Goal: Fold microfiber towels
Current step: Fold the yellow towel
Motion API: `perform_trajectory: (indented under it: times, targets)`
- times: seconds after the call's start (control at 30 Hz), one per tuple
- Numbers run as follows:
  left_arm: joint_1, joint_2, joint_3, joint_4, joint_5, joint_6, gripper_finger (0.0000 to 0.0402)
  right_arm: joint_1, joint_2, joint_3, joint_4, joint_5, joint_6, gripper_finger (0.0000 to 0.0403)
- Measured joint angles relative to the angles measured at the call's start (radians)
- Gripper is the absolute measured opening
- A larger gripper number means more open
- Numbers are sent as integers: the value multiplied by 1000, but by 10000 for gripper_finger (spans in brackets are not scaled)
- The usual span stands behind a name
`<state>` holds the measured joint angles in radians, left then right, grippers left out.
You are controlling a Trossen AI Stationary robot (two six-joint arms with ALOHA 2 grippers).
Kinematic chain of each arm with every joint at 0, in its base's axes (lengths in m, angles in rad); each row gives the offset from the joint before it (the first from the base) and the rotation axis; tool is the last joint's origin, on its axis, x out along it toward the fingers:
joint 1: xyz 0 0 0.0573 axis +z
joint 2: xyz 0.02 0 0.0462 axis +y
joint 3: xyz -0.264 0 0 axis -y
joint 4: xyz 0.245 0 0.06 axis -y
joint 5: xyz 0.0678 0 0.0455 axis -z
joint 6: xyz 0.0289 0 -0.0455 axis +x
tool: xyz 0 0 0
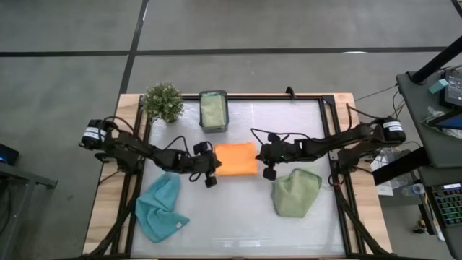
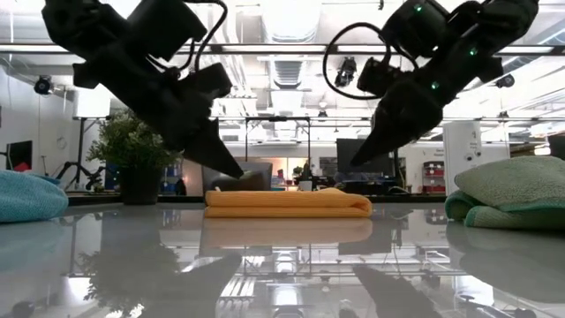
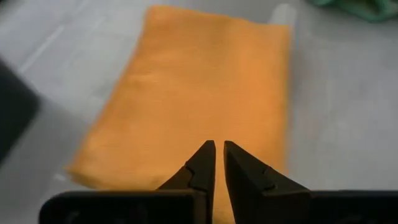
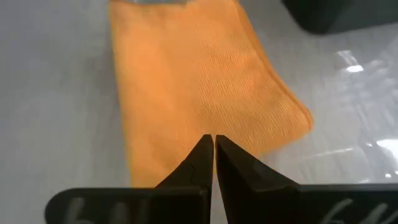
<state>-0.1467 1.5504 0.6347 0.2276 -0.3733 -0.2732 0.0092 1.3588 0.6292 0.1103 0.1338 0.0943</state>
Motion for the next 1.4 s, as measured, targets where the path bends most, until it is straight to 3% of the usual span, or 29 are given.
perform_trajectory:
  times: [0.2, 0.77, 1.13, 1.4]
  targets:
    - [54, 1, -2, -2, -63, 27, 19, 18, -13, -6, 0, -98, 12, 12]
    - [126, 1, -6, 1, -78, 53, 19, 69, 198, -20, 204, -100, 10, 12]
    - [134, 130, -5, 59, -65, 43, 19, 69, 218, -20, 206, -100, 10, 12]
    - [134, 141, 0, 30, -66, 17, 19, 69, 217, -23, 166, -116, 10, 12]
